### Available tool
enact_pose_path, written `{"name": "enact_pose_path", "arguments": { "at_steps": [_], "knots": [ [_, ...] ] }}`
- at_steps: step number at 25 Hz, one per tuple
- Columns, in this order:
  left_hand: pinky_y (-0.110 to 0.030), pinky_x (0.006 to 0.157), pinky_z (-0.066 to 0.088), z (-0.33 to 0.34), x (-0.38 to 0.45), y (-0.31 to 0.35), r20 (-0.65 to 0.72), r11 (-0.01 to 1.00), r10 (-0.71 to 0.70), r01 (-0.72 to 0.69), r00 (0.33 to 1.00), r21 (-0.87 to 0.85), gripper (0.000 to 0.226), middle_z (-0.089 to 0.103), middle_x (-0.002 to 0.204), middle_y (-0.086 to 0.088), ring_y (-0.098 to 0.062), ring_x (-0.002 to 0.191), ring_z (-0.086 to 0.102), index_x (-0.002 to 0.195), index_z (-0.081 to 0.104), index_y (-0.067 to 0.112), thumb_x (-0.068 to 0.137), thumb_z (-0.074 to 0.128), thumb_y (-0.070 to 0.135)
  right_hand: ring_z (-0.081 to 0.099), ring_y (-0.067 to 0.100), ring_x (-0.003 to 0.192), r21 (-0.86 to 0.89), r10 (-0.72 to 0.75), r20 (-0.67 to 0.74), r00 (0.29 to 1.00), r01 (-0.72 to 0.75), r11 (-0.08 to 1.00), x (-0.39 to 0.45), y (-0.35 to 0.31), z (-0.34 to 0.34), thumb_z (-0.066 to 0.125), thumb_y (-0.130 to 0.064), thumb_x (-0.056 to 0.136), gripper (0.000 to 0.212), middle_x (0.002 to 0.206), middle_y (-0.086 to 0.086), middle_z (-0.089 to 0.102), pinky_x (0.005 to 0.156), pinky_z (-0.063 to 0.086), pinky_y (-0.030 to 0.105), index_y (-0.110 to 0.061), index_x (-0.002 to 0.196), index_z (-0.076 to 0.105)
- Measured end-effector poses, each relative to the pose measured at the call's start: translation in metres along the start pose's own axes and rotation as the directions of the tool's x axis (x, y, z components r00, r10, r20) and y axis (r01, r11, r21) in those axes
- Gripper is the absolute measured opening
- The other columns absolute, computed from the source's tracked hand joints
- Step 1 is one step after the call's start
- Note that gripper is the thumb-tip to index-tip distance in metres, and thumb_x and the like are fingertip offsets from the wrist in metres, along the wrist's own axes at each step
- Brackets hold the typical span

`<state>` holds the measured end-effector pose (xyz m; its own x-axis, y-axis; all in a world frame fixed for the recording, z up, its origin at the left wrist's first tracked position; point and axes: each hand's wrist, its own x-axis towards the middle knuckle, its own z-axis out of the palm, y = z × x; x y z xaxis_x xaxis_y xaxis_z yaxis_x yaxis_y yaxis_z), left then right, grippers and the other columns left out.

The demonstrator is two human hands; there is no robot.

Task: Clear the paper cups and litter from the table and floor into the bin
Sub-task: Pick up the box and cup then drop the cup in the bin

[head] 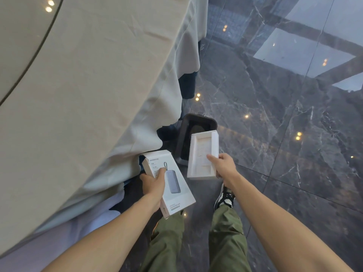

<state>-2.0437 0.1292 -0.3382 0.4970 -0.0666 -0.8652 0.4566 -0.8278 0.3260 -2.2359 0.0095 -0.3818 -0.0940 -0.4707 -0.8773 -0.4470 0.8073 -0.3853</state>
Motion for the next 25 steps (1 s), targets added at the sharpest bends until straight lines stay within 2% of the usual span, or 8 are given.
{"name": "enact_pose_path", "arguments": {
  "at_steps": [3, 8, 12, 14, 16, 18, 23, 25],
  "knots": [
    [-0.028, 0.056, 0.037, -0.005, 0.004, -0.004, 0.013, 0.999, -0.027, 0.027, 1.000, 0.022, 0.030, 0.055, 0.095, -0.001, -0.011, 0.073, 0.053, 0.121, 0.035, 0.010, 0.108, 0.047, 0.034, 0.065, 0.025, 0.094, -0.164, -0.012, -0.107, 0.994, -0.006, 0.987, 0.018, -0.004, 0.011, 0.071, -0.041, 0.092, 0.040, 0.104, 0.004, 0.062, 0.077, 0.063, 0.044, -0.013, 0.113, 0.052],
    [-0.029, 0.058, 0.044, -0.005, 0.014, 0.009, 0.073, 0.999, 0.018, -0.020, 0.997, 0.036, 0.036, 0.069, 0.099, -0.007, -0.016, 0.078, 0.064, 0.131, 0.052, 0.005, 0.108, 0.044, 0.032, 0.069, 0.031, 0.099, -0.222, -0.032, -0.034, 0.999, 0.024, 0.975, 0.048, -0.014, 0.028, 0.065, -0.036, 0.089, 0.037, 0.101, 0.005, 0.066, 0.086, 0.061, 0.051, -0.005, 0.109, 0.059],
    [-0.027, 0.060, 0.045, 0.004, 0.016, 0.020, 0.135, 1.000, 0.023, -0.024, 0.991, 0.004, 0.034, 0.072, 0.104, -0.004, -0.013, 0.081, 0.066, 0.130, 0.056, 0.009, 0.107, 0.048, 0.033, 0.071, 0.029, 0.079, -0.149, 0.046, 0.089, 0.995, -0.032, 0.988, 0.023, -0.012, 0.026, 0.068, -0.038, 0.091, 0.038, 0.087, 0.010, 0.069, 0.080, 0.062, 0.046, -0.008, 0.114, 0.067],
    [-0.026, 0.061, 0.046, 0.013, 0.015, 0.024, 0.163, 1.000, 0.019, -0.019, 0.986, -0.001, 0.035, 0.072, 0.105, 0.001, -0.010, 0.083, 0.067, 0.134, 0.056, 0.012, 0.107, 0.051, 0.033, 0.076, 0.028, 0.089, -0.128, 0.157, 0.362, 0.919, -0.118, 0.985, -0.003, -0.013, 0.017, 0.070, -0.049, 0.092, 0.039, 0.101, 0.011, 0.078, 0.079, 0.062, 0.040, -0.016, 0.114, 0.071],
    [-0.024, 0.062, 0.048, 0.022, 0.016, 0.026, 0.192, 1.000, 0.012, -0.012, 0.981, 0.000, 0.039, 0.070, 0.103, 0.006, -0.009, 0.086, 0.068, 0.140, 0.055, 0.015, 0.107, 0.053, 0.036, 0.075, 0.024, 0.096, -0.162, 0.275, 0.602, 0.749, -0.222, 0.961, -0.022, -0.011, 0.005, 0.066, -0.044, 0.097, 0.039, 0.115, 0.011, 0.078, 0.077, 0.062, 0.037, -0.016, 0.124, 0.069],
    [-0.025, 0.063, 0.049, 0.029, 0.015, 0.027, 0.205, 1.000, 0.004, -0.004, 0.979, 0.000, 0.040, 0.071, 0.103, 0.007, -0.010, 0.087, 0.070, 0.140, 0.057, 0.016, 0.106, 0.054, 0.038, 0.072, 0.024, 0.101, -0.152, 0.275, 0.673, 0.687, -0.236, 0.960, -0.023, -0.003, -0.002, 0.065, -0.033, 0.099, 0.037, 0.121, 0.014, 0.075, 0.074, 0.063, 0.038, -0.011, 0.129, 0.066],
    [-0.031, 0.069, 0.062, 0.035, 0.018, 0.021, 0.281, 0.998, -0.060, 0.051, 0.958, 0.041, 0.039, 0.074, 0.119, -0.010, -0.025, 0.094, 0.077, 0.134, 0.059, 0.010, 0.104, 0.061, 0.034, 0.071, 0.022, 0.082, -0.007, 0.129, 0.326, 0.937, -0.134, 0.991, -0.006, 0.005, -0.001, 0.068, -0.034, 0.094, 0.042, 0.108, 0.017, 0.077, 0.054, 0.056, 0.032, -0.006, 0.124, 0.063],
    [-0.037, 0.083, 0.063, 0.034, 0.017, 0.020, 0.327, 0.994, -0.082, 0.055, 0.941, 0.091, 0.040, 0.067, 0.128, -0.013, -0.031, 0.103, 0.075, 0.140, 0.057, 0.012, 0.105, 0.061, 0.029, 0.069, 0.022, 0.077, 0.050, 0.135, 0.170, 0.976, -0.145, 0.988, 0.001, -0.002, 0.003, 0.065, -0.030, 0.092, 0.033, 0.097, 0.013, 0.074, 0.054, 0.056, 0.034, -0.008, 0.116, 0.060]
  ]
}}
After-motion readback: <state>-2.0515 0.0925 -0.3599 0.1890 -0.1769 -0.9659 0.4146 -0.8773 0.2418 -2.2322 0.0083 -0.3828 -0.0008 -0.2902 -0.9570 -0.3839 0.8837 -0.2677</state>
